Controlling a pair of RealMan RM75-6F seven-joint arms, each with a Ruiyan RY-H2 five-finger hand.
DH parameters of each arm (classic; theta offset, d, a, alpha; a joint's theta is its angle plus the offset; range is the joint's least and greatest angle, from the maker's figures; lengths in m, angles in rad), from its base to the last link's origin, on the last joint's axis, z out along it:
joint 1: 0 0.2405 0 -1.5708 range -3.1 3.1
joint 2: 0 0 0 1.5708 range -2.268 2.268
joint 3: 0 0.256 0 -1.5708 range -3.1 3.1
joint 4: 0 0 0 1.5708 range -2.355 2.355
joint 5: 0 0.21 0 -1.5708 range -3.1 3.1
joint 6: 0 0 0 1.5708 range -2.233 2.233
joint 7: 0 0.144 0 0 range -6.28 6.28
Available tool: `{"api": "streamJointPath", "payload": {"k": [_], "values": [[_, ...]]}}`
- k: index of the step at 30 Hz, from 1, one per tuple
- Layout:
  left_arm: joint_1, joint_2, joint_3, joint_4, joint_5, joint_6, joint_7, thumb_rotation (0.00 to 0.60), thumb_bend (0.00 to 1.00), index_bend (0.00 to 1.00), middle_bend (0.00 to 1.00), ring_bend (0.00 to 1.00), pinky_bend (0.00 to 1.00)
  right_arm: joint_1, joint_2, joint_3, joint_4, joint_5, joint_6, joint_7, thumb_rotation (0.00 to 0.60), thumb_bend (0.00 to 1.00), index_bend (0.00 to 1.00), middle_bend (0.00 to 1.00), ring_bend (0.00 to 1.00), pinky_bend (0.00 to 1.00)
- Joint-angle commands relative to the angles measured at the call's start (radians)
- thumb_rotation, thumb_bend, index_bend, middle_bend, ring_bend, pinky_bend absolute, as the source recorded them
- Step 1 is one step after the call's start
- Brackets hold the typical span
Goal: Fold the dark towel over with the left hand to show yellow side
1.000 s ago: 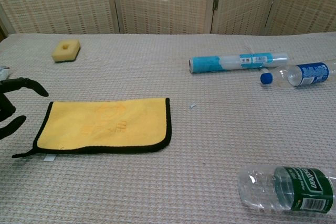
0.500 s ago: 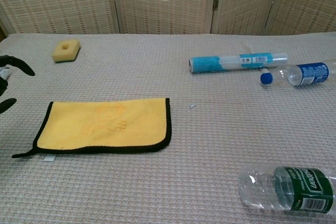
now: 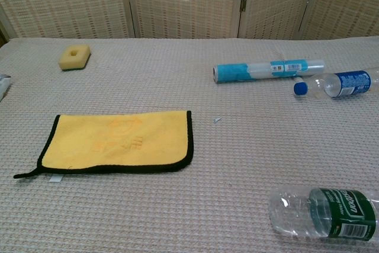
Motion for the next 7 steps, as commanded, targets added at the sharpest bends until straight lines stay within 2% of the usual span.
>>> {"api": "streamJointPath", "payload": {"k": [1,7], "values": [[0.003,0.035,0.017,-0.034,0.009,-0.047,-0.029,0.600,0.21,0.06,0.03,0.00,0.00,0.001,-0.005,0.000,-0.007,-0.010,0.002,-0.012,0.600,0.12,0.00,0.00,0.00,0.00],[0.008,0.046,0.022,-0.030,0.042,-0.068,-0.073,0.600,0.21,0.06,0.03,0.00,0.00,0.006,-0.005,-0.005,-0.011,-0.023,-0.005,-0.010,0.600,0.12,0.00,0.00,0.00,0.00]]}}
